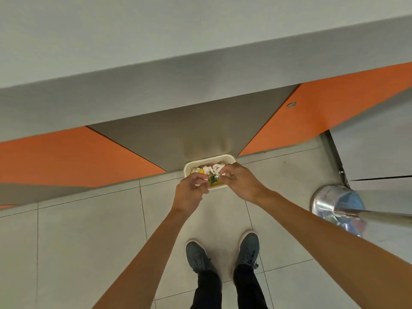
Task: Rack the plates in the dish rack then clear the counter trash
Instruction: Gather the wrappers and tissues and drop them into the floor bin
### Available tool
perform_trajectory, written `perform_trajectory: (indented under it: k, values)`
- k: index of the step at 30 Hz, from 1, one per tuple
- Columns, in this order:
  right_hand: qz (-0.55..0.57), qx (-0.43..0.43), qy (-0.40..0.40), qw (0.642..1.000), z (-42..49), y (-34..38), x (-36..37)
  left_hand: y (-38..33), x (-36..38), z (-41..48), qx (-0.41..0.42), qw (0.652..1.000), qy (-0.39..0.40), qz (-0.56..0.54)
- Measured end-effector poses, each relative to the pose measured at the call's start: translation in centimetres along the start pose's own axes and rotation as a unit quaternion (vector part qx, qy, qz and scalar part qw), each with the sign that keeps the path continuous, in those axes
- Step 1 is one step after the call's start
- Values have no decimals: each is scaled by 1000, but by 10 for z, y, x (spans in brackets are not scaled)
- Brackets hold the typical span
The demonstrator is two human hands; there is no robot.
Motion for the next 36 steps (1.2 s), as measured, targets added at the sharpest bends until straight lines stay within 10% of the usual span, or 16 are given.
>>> perform_trajectory:
  k: [36]
  values:
    - [33, 17, -71, 997, -325, 153, -127, -97, 72, -343, 204, 940, 70, 263]
Point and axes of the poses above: each hand's wrist, its own z-axis towards the middle knuckle, its own x-axis out of the palm, y = z × x, the point moved 8 cm from there along z, towards the middle knuckle, and after that the axes turned 11 degrees about -x, right-handed, at the moved point
